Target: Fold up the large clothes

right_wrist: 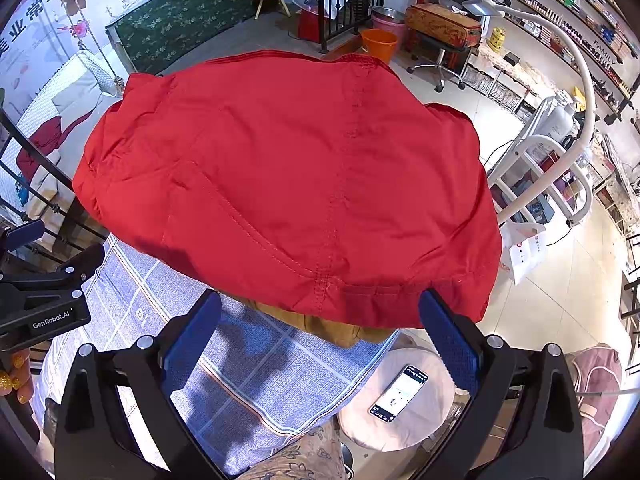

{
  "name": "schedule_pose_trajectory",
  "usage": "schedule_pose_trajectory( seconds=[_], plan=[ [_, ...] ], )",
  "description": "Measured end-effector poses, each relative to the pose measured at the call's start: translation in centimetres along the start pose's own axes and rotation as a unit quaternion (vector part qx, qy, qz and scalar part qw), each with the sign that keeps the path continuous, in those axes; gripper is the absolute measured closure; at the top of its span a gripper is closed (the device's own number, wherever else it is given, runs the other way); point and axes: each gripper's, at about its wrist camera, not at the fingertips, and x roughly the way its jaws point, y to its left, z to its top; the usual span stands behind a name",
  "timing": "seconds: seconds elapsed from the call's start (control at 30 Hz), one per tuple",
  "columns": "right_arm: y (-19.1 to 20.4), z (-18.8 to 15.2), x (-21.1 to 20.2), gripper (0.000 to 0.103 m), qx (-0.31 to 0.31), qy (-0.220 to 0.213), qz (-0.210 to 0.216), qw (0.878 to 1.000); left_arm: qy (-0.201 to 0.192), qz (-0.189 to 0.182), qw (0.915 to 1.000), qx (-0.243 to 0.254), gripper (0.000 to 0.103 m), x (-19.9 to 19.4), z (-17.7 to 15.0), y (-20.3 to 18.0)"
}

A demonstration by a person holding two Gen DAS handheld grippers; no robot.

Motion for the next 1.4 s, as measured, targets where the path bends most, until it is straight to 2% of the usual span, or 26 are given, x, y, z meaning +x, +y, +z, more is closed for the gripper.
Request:
schedule_pose_trajectory(
  seconds=[1.4],
  plan=[
    [1.0, 0.2, 1.2, 0.006, -0.012, 0.013, 0.002, 1.000, 0.009, 0.003, 0.9999, -0.004, 0.006, 1.5, 0.7, 0.7]
  ],
)
